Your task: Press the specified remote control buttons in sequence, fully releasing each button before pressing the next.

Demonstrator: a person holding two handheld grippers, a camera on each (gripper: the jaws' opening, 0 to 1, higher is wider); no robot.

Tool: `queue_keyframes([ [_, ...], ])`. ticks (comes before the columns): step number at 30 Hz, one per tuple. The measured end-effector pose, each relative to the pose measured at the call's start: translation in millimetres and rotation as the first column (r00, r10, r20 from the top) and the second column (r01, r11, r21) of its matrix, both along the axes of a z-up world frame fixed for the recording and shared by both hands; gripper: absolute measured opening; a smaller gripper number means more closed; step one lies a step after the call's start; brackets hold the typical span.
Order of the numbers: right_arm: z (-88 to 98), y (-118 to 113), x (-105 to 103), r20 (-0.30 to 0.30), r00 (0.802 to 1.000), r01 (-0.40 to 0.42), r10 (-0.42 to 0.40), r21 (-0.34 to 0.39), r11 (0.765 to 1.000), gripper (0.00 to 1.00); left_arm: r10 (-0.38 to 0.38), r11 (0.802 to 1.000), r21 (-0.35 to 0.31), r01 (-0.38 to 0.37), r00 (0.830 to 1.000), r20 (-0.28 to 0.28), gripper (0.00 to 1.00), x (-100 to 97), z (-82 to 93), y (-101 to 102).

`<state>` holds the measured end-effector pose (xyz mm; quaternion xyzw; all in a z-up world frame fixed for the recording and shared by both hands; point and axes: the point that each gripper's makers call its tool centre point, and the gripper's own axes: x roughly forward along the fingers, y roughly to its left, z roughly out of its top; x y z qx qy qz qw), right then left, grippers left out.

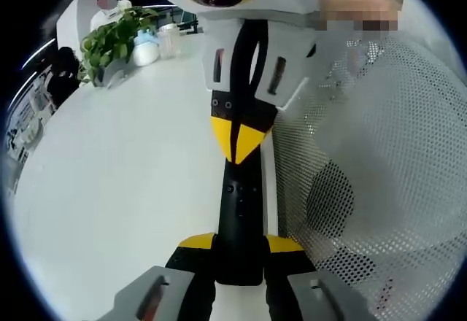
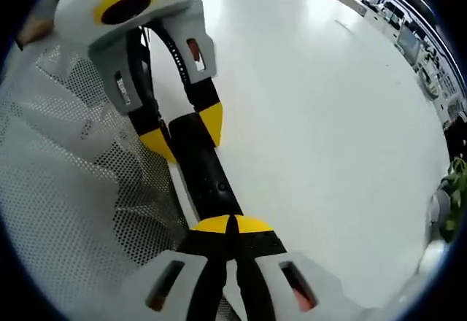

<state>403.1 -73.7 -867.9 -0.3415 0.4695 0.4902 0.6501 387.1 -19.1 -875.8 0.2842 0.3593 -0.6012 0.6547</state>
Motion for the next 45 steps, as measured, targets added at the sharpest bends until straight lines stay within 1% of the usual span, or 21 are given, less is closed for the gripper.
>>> queue_keyframes([
  [3, 0.5, 2.3, -0.1, 0.013, 1.000, -0.017, 0.017, 0.001, 1.000, 0.00, 0.000, 1.000, -0.001, 0.000, 1.000, -0.001, 0.24, -0.2, 0.1, 0.2],
  [5, 0.8, 4.3, -0.7, 0.008, 1.000, -0.017, 0.017, 0.012, 1.000, 0.00, 0.000, 1.000, -0.002, 0.000, 1.000, -0.001, 0.24, -0.4, 0.3, 0.2],
  [8, -0.3, 4.4, -0.9, -0.001, 1.000, -0.009, 0.009, 0.021, 1.000, 0.00, -0.001, 1.000, 0.000, 0.001, 1.000, 0.001, 0.24, -0.7, 0.5, 0.3],
  [10, -0.1, 3.8, -0.3, -0.018, 1.000, 0.021, -0.020, 0.036, 0.999, 0.00, -0.002, 1.000, -0.001, 0.002, 1.000, 0.002, 0.24, -0.7, 0.3, 0.3],
  [11, -0.3, 3.9, -0.4, -0.017, 1.000, 0.020, -0.019, 0.036, 0.999, 0.00, -0.001, 1.000, -0.001, 0.001, 1.000, 0.002, 0.24, -0.7, 0.2, 0.3],
  [13, -0.8, 4.9, -1.5, -0.009, 1.000, 0.009, -0.008, 0.028, 1.000, 0.00, -0.002, 1.000, -0.002, 0.002, 1.000, 0.001, 0.24, -0.6, 0.1, 0.3],
  [16, -1.2, 5.6, -1.7, 0.022, 0.999, -0.042, 0.043, -0.008, 0.999, 0.00, -0.002, 1.000, -0.003, 0.002, 1.000, -0.001, 0.24, -0.5, 0.0, 0.3],
  [19, -2.1, 5.7, -1.1, 0.022, 0.999, -0.039, 0.039, -0.019, 0.999, 0.00, -0.004, 1.000, -0.002, 0.004, 1.000, -0.003, 0.24, -0.6, 0.3, 0.4],
  [24, -1.3, 4.0, -0.1, -0.002, 1.000, 0.011, -0.011, 0.017, 1.000, 0.00, -0.004, 1.000, -0.002, 0.004, 1.000, -0.004, 0.24, -0.6, 0.2, 0.5],
  [28, -1.2, 5.4, -1.0, 0.007, 1.000, 0.003, -0.003, 0.011, 1.000, 0.00, -0.001, 1.000, -0.003, 0.001, 1.000, -0.004, 0.24, -0.5, 0.0, 0.5],
  [35, 0.0, 6.2, -0.5, 0.007, 1.000, -0.001, 0.001, 0.019, 1.000, 0.00, 0.002, 1.000, -0.003, -0.002, 1.000, -0.002, 0.24, -0.7, 0.2, 0.5],
  [39, 0.4, 12.3, -2.1, 0.002, 1.000, -0.006, 0.006, 0.048, 0.999, 0.00, 0.002, 1.000, -0.004, -0.002, 1.000, -0.001, 0.24, -0.8, 0.5, 0.6],
  [45, 0.4, 12.8, -2.2, 0.002, 1.000, -0.007, 0.007, 0.055, 0.998, 0.00, 0.004, 1.000, -0.004, -0.004, 1.000, -0.001, 0.24, -0.5, 0.7, 0.4],
])
